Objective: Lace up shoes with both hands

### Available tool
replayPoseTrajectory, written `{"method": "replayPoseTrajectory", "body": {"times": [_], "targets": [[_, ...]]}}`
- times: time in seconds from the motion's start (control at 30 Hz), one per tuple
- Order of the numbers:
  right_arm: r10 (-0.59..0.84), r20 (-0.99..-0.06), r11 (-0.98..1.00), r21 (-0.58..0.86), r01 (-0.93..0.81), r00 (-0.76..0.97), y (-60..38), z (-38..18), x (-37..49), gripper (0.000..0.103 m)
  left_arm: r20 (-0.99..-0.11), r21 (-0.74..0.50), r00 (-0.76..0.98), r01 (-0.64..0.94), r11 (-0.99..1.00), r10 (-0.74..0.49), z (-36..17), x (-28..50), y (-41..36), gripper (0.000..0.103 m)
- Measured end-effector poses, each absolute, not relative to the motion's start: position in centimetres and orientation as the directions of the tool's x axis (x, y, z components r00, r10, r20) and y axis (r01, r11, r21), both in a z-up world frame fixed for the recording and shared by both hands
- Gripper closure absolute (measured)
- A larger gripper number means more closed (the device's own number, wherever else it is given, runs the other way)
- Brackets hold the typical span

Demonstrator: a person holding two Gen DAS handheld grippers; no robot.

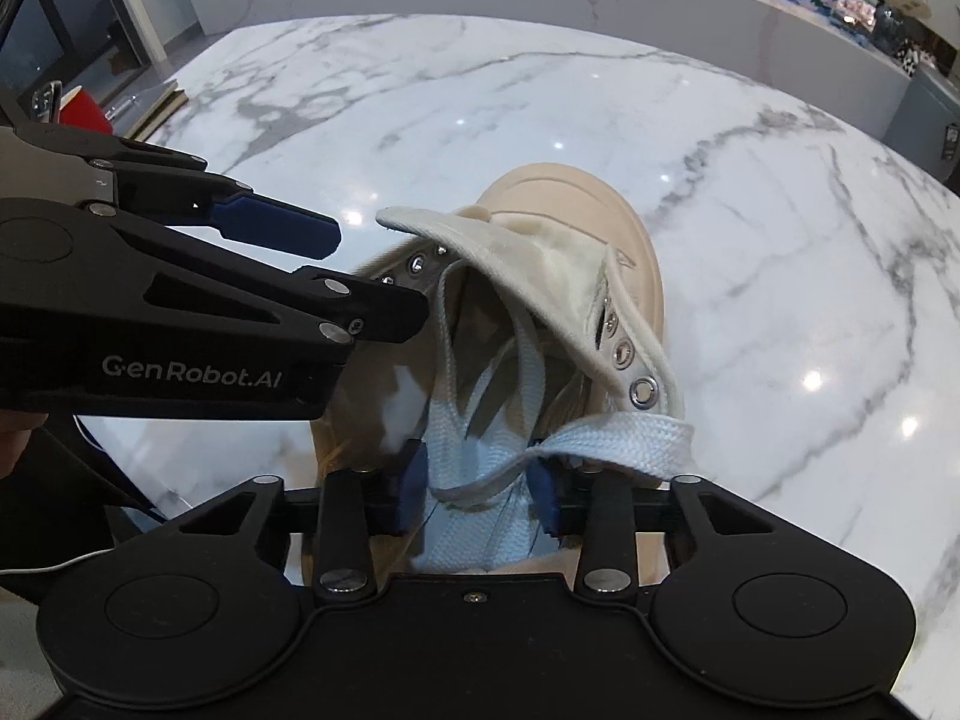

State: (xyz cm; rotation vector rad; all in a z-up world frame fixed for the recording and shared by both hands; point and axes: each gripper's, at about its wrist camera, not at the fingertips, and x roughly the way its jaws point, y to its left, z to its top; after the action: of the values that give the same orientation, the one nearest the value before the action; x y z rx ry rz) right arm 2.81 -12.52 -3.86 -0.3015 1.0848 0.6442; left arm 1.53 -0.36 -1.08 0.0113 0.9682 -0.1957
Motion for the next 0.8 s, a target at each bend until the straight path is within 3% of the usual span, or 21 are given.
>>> {"method": "replayPoseTrajectory", "body": {"times": [0.13,0.8], "targets": [[0.341,-0.884,0.778,0.073,-0.624,0.321,-12.7,-3.9,2.7,0.096,-0.820,-0.062,0.553,0.173,0.983,-0.149,-1.0,1.5,-0.6,0.051],[0.376,-0.825,0.797,0.057,-0.601,0.421,-15.1,-0.4,1.6,0.101,-0.823,-0.016,0.557,0.179,0.984,-0.115,-0.8,1.3,-1.5,0.051]]}}
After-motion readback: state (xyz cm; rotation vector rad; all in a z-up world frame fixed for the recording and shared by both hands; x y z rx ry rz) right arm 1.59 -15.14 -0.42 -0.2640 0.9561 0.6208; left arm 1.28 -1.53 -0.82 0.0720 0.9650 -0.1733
